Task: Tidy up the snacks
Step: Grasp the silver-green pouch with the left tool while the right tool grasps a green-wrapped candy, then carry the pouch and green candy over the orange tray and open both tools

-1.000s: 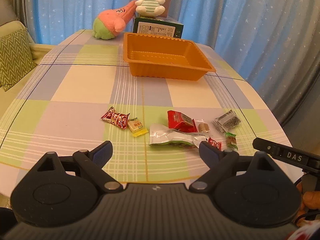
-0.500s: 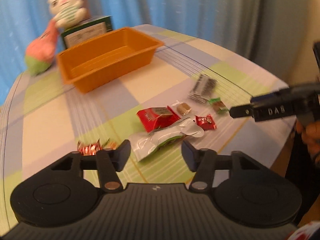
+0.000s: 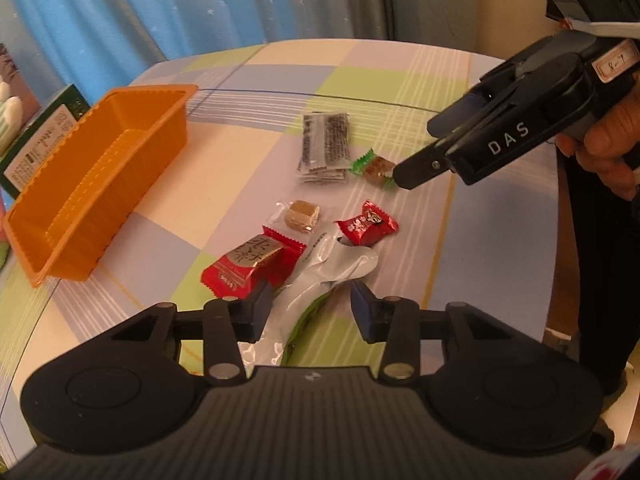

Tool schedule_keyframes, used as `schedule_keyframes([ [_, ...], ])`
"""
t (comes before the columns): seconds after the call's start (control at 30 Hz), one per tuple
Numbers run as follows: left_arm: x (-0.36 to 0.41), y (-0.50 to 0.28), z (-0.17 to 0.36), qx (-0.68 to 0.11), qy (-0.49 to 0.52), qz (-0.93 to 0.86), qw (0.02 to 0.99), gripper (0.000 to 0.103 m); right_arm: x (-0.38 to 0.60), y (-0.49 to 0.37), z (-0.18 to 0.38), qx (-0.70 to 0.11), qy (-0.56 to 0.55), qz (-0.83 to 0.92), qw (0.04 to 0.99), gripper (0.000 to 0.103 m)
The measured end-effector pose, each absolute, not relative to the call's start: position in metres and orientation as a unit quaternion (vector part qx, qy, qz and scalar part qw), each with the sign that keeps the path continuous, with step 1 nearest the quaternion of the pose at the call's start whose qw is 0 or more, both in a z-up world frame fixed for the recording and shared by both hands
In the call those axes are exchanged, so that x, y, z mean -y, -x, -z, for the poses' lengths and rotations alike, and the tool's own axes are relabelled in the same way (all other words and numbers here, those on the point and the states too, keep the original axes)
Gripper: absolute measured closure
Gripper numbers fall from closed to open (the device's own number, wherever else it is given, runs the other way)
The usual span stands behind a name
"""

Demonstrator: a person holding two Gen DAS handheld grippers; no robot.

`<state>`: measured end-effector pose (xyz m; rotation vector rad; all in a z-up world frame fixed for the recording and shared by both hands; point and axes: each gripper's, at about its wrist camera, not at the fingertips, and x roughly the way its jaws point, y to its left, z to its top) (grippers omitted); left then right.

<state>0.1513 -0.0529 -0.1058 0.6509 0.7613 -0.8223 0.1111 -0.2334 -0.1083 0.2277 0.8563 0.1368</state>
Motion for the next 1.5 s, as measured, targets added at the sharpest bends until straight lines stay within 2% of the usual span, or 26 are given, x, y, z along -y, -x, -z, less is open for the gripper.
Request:
schedule_keyframes([
  [0.23,0.056,-0.163,0.111,-0.374,-0.313,0.370,0.790,0.064,0.231,-0.114,0.111,-0.415,-0.114,-0.076,0.899,0.031],
  [0.3,0.057,-0.164,0.110,-0.378,-0.311,0.358,0.795,0.069,0.230,-0.115,0.112,-0.415,-0.115,-0.078,0.899,0.031],
  [0.57,0.061,-0.153,0.103,-0.419,-0.275,0.318,0.805,0.079,0.229,-0.118,0.113,-0.413,-0.117,-0.085,0.899,0.035],
  [0.97,0.062,-0.153,0.108,-0.413,-0.263,0.320,0.811,0.080,0.216,-0.130,0.116,-0.403,-0.087,-0.093,0.906,0.060],
  [1.13,0.061,-0.152,0.110,-0.408,-0.251,0.314,0.820,0.079,0.211,-0.130,0.118,-0.402,-0.069,-0.095,0.908,0.082],
  [1.3,0.060,-0.150,0.109,-0.417,-0.215,0.286,0.835,0.080,0.212,-0.129,0.118,-0.403,-0.074,-0.094,0.907,0.082],
  [1.5,0.050,-0.152,0.105,-0.444,-0.108,0.240,0.856,0.082,0.216,-0.123,0.113,-0.398,-0.081,-0.089,0.910,0.082],
])
